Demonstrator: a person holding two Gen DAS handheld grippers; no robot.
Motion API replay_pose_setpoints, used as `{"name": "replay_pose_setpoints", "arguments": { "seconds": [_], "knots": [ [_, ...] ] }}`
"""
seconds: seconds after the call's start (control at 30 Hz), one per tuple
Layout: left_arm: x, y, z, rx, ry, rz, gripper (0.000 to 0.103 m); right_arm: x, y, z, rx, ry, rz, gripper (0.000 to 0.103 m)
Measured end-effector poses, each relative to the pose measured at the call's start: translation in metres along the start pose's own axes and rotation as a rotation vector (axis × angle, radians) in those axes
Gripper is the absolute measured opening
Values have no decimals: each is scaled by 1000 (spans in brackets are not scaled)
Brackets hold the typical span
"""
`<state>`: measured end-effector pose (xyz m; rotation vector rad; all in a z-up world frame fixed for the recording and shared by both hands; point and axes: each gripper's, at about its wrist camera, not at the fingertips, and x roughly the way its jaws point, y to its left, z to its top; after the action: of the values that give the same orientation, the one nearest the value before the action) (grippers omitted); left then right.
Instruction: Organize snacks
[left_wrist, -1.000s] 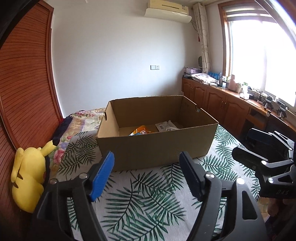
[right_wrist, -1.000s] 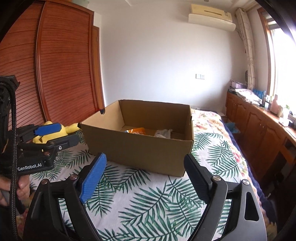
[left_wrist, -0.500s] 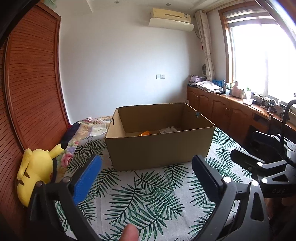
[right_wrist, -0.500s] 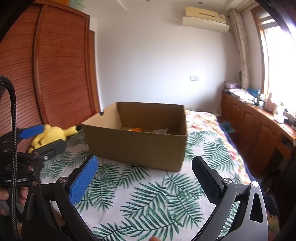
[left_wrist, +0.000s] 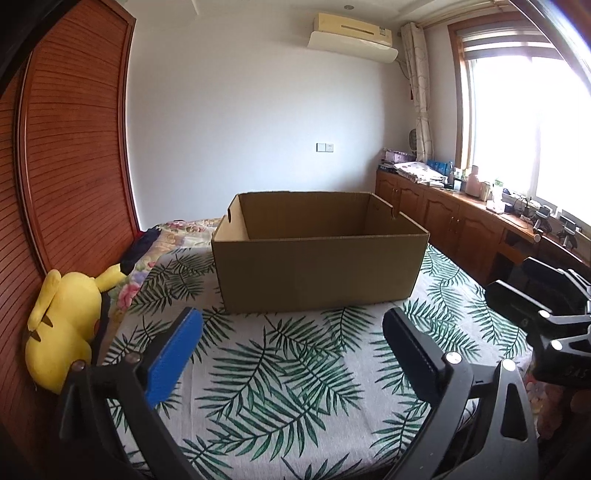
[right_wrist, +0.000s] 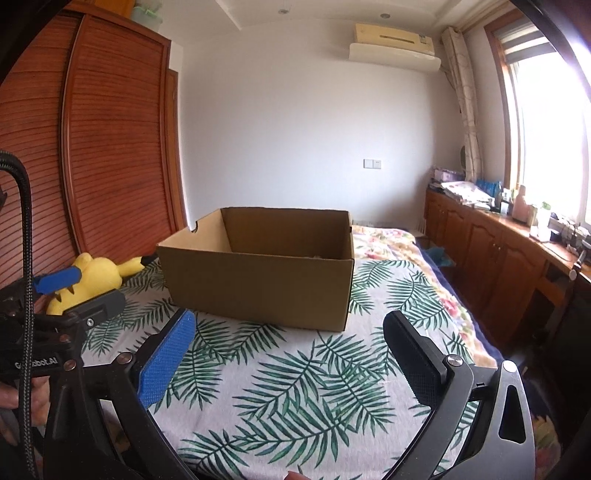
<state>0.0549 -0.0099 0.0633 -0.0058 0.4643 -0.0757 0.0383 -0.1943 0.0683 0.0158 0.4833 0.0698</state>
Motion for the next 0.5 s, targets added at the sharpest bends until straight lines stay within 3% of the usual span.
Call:
{"name": "replay_pose_setpoints", "arguments": {
  "seconds": [0.5],
  "knots": [
    [1, 9, -14, -25, 15, 6, 99, 3, 6, -18, -1, 23, -14, 103]
  ]
}}
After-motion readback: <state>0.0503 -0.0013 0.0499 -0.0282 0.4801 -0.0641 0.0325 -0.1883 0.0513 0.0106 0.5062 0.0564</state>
